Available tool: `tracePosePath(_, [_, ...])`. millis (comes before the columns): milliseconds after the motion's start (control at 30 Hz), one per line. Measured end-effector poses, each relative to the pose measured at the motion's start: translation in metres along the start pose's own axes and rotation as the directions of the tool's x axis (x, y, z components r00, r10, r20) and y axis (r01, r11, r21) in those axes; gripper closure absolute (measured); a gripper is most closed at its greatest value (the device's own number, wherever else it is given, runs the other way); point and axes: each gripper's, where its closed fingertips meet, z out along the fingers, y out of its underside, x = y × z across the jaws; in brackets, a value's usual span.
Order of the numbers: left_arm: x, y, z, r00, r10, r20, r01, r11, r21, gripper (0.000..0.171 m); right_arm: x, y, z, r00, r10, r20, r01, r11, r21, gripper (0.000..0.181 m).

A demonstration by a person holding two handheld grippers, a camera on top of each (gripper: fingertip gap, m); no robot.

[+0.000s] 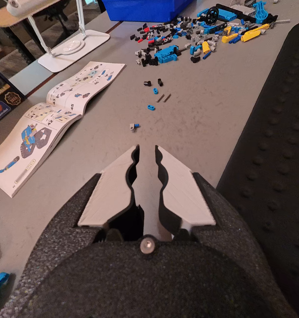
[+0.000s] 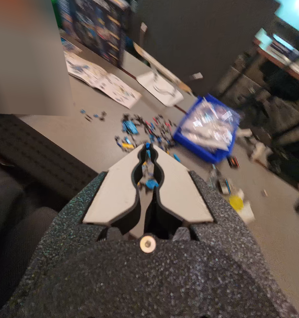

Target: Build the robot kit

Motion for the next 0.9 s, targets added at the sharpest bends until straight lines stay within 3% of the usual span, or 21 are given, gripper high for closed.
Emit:
tracePosePath(67, [0.006,-0.010,0.005,1.000,0.023,-0.004,-0.022,0.999,0.049,0.154,0.002,0.047,-0.028,0.994,0.086,-0.072,-0.089,0.995,-0.041,0.177])
tracePosePath(133, [0.023,-0.031,0.010,0.998,0.054,-0.039,-0.051,0.996,0.075,0.152,-0.006,0.080,-0.048,0.975,0.197,-0.098,-0.198,0.980,-0.003,0.177])
tracePosePath(267, [0.104,-0.105,0.022,0.959,0.145,-0.244,-0.107,0.981,0.161,0.148,-0.032,0.124,-0.064,0.907,0.401,-0.129,-0.376,0.909,0.178,0.177])
tracePosePath(400, [0.210,-0.170,0.058,0.843,0.193,-0.501,-0.133,0.979,0.153,0.148,-0.077,0.157,-0.065,0.736,0.676,-0.031,-0.587,0.661,0.467,0.177])
tracePosePath(533, [0.271,-0.206,0.145,0.762,0.328,-0.558,-0.347,0.935,0.075,0.153,-0.128,0.186,-0.060,0.590,0.800,0.110,-0.715,0.456,0.530,0.178])
tracePosePath(667, [0.295,-0.225,0.268,0.735,0.313,-0.602,-0.469,0.875,-0.118,0.150,-0.136,0.177,-0.073,0.666,0.742,0.080,-0.647,0.520,0.559,0.173])
tracePosePath(733, [0.301,-0.227,0.319,0.728,0.267,-0.631,-0.508,0.828,-0.236,0.149,-0.137,0.169,-0.074,0.679,0.725,0.118,-0.646,0.512,0.566,0.177])
tracePosePath(800, [0.312,-0.227,0.349,0.726,0.140,-0.673,-0.502,0.778,-0.379,0.144,-0.141,0.166,-0.071,0.685,0.712,0.152,-0.655,0.512,0.555,0.177])
tracePosePath(900, [0.323,-0.237,0.375,0.726,0.106,-0.679,-0.524,0.724,-0.447,0.143,-0.144,0.164,-0.069,0.688,0.700,0.191,-0.667,0.505,0.548,0.177])
